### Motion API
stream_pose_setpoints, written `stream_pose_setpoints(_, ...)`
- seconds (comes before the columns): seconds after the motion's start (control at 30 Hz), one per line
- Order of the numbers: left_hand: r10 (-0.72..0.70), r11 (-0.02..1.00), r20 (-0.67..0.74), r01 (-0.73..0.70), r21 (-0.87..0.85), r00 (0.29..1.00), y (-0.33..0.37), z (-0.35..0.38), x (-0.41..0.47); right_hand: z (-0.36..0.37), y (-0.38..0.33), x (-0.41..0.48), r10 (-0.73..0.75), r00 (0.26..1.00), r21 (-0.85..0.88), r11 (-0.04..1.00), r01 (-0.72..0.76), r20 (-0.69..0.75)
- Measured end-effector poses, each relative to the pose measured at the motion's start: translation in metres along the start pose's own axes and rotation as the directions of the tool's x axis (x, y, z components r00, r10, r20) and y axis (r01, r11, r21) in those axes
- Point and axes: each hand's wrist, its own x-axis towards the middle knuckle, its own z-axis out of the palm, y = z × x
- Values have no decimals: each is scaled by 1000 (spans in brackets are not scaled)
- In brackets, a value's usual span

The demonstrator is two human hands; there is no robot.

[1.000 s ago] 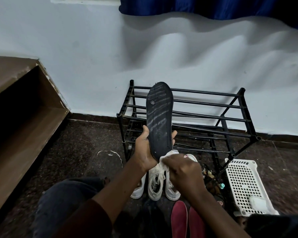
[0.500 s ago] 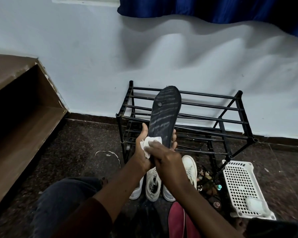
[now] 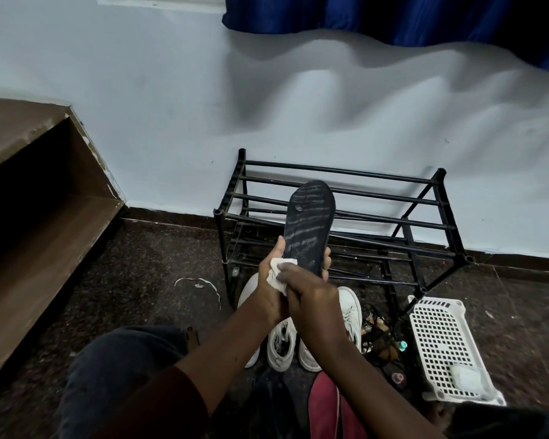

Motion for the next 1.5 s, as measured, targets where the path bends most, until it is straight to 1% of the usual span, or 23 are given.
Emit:
stream_pose_setpoints(0.03, 37, 996, -55, -32, 82, 998, -4, 2, -1, -5, -2, 3, 86, 996, 24, 996, -86, 10)
stream_pose_setpoints(0.07, 106, 989, -44, -100, 113, 993, -6, 2, -6, -5, 5, 5, -3, 998, -80, 997, -2, -69)
stream_pose_setpoints(0.1, 152, 985, -2, -151, 84, 988, -3, 4, -11, -2, 9, 9, -192, 969, -89, 980, 180, -158)
stream_pose_setpoints(0.13, 134, 991, 63, -134, -7, 989, 2, 7, -15, -8, 11, 5, -323, 932, -25, 946, 323, -163)
stream_pose_setpoints(0.17, 113, 992, 101, -107, -67, 988, 4, 11, -17, -17, 13, -5, -371, 906, 5, 925, 379, -203)
stream_pose_setpoints(0.2, 112, 993, 110, -107, -52, 988, 4, 11, -12, -19, 15, -11, -384, 892, 19, 917, 399, -237)
stream_pose_setpoints(0.23, -13, 994, 103, 24, -107, 995, 7, 5, -4, -18, 15, -13, -396, 889, 30, 910, 413, -230)
stream_pose_setpoints(0.27, -41, 994, 57, 46, -102, 998, 8, 1, -2, -18, 18, -17, -417, 886, 7, 904, 427, -201)
stream_pose_setpoints(0.37, -20, 987, 40, 26, -160, 999, 8, 3, 1, -13, 27, -22, -481, 861, -73, 877, 475, -164)
stream_pose_setpoints(0.5, -73, 978, 70, 85, -189, 995, 8, 5, -1, -17, 20, -11, -412, 903, -91, 911, 403, -125)
stream_pose_setpoints(0.7, -93, 976, 53, 101, -193, 994, -5, 7, -1, -29, 10, 16, -154, 968, 2, 988, 157, -197)
stream_pose_setpoints(0.77, -80, 972, 64, 92, -216, 995, -3, 5, -1, -28, 8, 10, -185, 956, 22, 981, 195, -228)
stream_pose_setpoints(0.9, -101, 960, 30, 106, -258, 994, 0, 0, 1, -22, 18, -15, -331, 929, 49, 938, 343, -163)
stream_pose_setpoints(1.03, -145, 962, -10, 139, -237, 989, 0, 2, 2, -20, 26, -15, -452, 871, 17, 886, 463, -191)
stream_pose_setpoints(1.07, -155, 964, -21, 147, -222, 988, 0, 5, 0, -17, 24, -8, -427, 871, 67, 888, 454, -244)
stream_pose_setpoints(1.13, -173, 966, -25, 164, -201, 985, -4, 7, -2, -4, 28, 4, -262, 920, 225, 916, 332, -293)
stream_pose_setpoints(1.2, -171, 966, -30, 161, -203, 985, -8, 10, -4, -13, 30, 18, -359, 923, -64, 933, 353, -140)
stream_pose_setpoints(1.23, -171, 967, -44, 160, -196, 984, -10, 11, -3, -15, 33, 23, -343, 931, -147, 935, 324, -129)
stream_pose_setpoints(1.27, -174, 971, -48, 163, -172, 984, -12, 11, -3, -19, 31, 25, -287, 953, -144, 952, 271, -99)
stream_pose_setpoints(1.3, -180, 972, -44, 171, -160, 983, -13, 12, -3, -24, 28, 25, -264, 956, -153, 958, 244, -128)
stream_pose_setpoints(1.37, -159, 981, -43, 153, -123, 986, -12, 16, -6, -27, 17, 27, -211, 953, -62, 977, 202, -217)
stream_pose_setpoints(1.4, -157, 980, -31, 152, -128, 987, -11, 17, -7, -26, 13, 26, -199, 957, -48, 980, 193, -209)
stream_pose_setpoints(1.5, -117, 979, -42, 108, -173, 992, -6, 13, -8, -23, 15, 12, -260, 955, -149, 960, 239, -143)
